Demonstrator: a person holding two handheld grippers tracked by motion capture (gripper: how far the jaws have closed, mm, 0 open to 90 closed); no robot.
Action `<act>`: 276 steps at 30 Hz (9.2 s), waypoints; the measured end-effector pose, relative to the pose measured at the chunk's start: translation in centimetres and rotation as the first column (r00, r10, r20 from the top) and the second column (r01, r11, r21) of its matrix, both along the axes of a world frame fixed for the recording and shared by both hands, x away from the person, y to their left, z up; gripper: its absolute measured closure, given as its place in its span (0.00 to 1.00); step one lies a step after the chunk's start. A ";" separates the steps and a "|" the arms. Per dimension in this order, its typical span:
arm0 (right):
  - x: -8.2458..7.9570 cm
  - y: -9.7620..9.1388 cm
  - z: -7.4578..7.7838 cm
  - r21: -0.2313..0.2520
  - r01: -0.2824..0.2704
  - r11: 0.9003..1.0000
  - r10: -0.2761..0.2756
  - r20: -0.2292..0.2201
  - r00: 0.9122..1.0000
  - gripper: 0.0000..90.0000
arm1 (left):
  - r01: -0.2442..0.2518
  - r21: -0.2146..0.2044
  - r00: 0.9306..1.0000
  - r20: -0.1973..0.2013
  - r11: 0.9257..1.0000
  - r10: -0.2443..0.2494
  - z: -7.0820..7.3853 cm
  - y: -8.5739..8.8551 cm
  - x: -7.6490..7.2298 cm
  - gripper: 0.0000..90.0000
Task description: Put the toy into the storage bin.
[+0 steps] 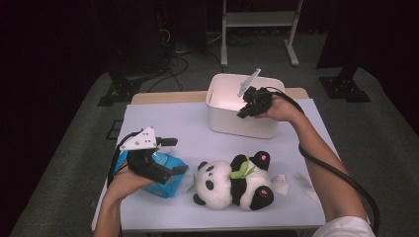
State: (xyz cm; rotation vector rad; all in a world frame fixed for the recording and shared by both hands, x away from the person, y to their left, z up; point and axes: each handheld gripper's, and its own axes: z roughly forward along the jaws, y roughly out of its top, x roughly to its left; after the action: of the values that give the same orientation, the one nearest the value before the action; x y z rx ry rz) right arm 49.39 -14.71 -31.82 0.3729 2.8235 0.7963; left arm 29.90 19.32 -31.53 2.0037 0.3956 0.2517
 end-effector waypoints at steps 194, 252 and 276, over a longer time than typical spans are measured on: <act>-17.9 2.0 0.8 0.039 -0.245 0.969 0.247 -0.064 0.967 0.85 | 0.027 0.018 0.999 -0.029 0.999 -0.027 -0.9 -1.2 1.1 0.09; -19.5 -1.3 11.9 0.008 -0.224 0.975 0.224 0.022 0.974 0.87 | -0.006 0.006 0.998 -0.055 1.000 0.006 -1.4 0.1 1.9 0.09; -16.7 -1.9 16.5 0.018 -0.191 0.982 0.189 0.051 0.981 0.87 | -0.046 0.017 0.996 -0.074 0.999 0.047 -2.0 1.2 2.3 0.06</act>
State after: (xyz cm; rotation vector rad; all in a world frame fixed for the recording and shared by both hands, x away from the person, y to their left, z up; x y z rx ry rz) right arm 32.71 -16.65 -15.31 0.0853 2.8363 0.8619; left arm 32.20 20.53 -33.50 2.0245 0.4888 0.2101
